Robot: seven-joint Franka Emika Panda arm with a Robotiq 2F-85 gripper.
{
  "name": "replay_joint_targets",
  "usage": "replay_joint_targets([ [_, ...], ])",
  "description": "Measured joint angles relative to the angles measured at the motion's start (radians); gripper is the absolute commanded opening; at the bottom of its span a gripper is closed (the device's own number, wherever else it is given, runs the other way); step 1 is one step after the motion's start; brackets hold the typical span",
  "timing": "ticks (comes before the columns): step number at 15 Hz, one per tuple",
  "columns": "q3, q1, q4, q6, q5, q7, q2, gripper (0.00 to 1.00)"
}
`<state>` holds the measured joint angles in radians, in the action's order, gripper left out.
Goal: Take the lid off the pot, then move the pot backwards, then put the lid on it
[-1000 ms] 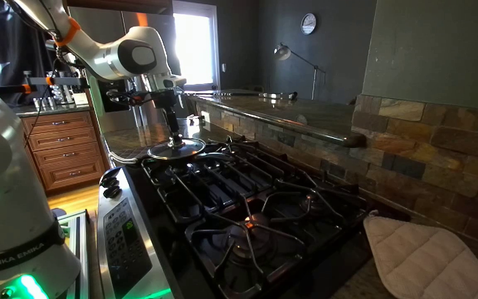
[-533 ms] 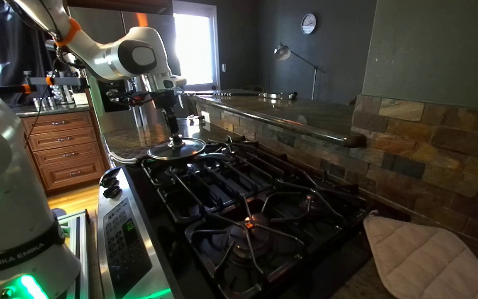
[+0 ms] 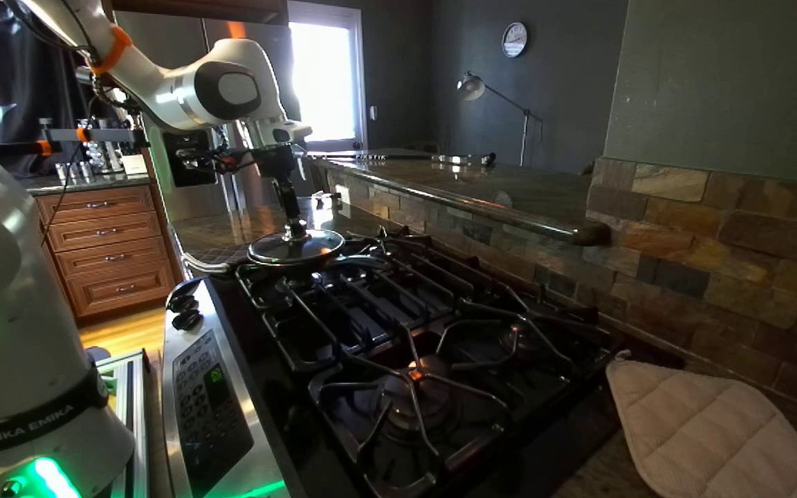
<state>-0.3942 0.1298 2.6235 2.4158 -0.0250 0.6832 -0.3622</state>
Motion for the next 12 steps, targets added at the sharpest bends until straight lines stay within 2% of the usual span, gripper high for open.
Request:
replay_joint_targets([
  [7,0.028,0.001,0.027,-0.006,0.004,0.012,-0.089,0.23],
  [12,0.047,0.001,0.033,-0.071,0.019,0.022,-0.145,0.23],
])
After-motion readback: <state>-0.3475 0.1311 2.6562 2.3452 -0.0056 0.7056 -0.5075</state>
